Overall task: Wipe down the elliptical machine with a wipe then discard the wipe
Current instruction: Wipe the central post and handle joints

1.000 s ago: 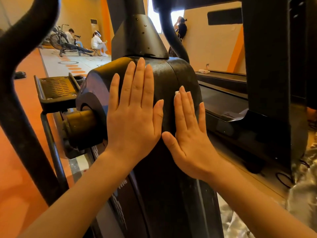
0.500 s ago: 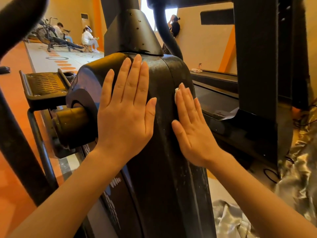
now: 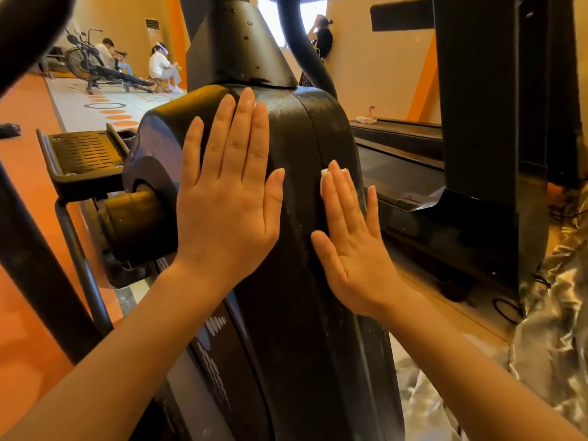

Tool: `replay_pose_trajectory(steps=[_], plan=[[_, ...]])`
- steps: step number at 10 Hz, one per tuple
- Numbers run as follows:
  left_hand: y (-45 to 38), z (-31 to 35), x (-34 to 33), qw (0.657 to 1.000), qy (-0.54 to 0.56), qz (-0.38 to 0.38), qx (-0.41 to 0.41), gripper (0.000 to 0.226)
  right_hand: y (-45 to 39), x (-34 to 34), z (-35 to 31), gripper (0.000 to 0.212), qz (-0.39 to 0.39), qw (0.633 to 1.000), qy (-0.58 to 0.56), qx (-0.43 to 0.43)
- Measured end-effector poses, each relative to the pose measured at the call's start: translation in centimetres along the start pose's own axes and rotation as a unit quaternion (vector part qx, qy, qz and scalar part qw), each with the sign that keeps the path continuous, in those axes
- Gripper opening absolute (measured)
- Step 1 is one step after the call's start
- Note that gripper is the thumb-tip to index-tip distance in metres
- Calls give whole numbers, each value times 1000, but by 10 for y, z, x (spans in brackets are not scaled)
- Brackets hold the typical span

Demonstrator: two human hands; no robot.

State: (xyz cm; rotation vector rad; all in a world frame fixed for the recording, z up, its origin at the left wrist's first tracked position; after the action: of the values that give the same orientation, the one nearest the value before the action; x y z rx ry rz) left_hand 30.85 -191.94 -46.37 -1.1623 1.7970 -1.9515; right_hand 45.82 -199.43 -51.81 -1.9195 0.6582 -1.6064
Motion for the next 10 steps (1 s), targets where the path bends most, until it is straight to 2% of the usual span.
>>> replay_pose_trajectory(steps=[1, 2, 3, 4, 5, 6, 7, 9, 10], plan=[[4, 1, 1, 1000, -3, -2, -5, 59, -11, 0, 0, 63, 20, 995, -46, -82], [6, 2, 0, 1000, -3, 3, -2, 59, 4, -4, -35, 65, 12, 994, -82, -65], [5, 2, 0, 1000, 0, 3, 0, 58, 32, -11, -51, 61, -9, 999, -41, 20], [10, 2, 1, 1000, 7, -5, -6, 58, 25, -7, -16, 58, -10, 1000, -4, -13], [16, 2, 2, 1000, 11, -9, -8, 57, 11, -3, 2, 59, 6, 995, -36, -92], [19, 2, 1, 1000, 20, 0, -7, 57, 14, -5, -27, 63, -1, 996, -61, -67], [18, 1, -1, 999, 45, 6, -6, 56, 17, -6, -49, 60, -1, 999, -34, 37], [22, -4, 4, 999, 44, -2, -18, 54, -18, 5, -31, 57, 29, 999, -17, 15], [24, -4, 3, 999, 47, -2, -17, 54, -6, 0, -43, 60, 14, 999, -20, 44]])
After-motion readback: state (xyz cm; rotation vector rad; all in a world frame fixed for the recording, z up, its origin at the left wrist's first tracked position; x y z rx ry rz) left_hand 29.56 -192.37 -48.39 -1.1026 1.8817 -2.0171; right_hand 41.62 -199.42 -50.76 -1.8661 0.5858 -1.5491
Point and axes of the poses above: each hand's wrist, its own y-axis away from the middle knuckle, its own x-axis out of the back of the hand, z = x × y, the point moved 3 cm from there along -y, towards the middle knuckle, and after that the axes turned 2 degrees about z, right-handed, at the moved point
